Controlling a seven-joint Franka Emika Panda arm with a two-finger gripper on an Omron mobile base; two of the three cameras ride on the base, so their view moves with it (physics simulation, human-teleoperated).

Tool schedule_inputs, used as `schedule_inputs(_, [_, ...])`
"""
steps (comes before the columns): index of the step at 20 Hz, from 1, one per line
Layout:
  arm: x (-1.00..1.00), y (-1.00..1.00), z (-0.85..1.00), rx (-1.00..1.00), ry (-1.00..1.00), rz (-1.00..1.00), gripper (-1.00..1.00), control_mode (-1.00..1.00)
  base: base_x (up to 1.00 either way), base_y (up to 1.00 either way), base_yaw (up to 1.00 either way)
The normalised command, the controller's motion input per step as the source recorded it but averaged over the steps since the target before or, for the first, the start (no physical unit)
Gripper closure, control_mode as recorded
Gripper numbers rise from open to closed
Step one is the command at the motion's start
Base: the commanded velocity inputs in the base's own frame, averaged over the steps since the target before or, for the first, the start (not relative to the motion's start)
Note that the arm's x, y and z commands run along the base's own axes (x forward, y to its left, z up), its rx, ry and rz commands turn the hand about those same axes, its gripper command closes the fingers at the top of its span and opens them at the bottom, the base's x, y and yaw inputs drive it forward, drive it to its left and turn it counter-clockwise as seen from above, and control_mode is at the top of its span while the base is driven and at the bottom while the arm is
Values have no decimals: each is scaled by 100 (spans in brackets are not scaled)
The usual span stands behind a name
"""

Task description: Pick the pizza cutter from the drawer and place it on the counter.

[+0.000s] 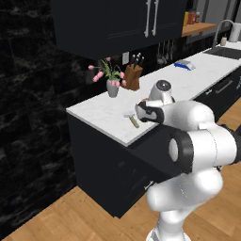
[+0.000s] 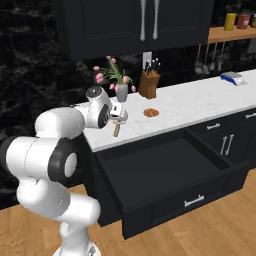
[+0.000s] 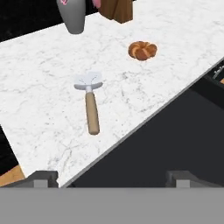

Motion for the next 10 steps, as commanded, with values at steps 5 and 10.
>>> schedule_inputs(5, [-100, -5, 100, 0, -9, -8, -100, -100, 0, 0, 0])
schedule_inputs(10, [-100, -21, 100, 1, -17, -8, -100, -100, 0, 0, 0])
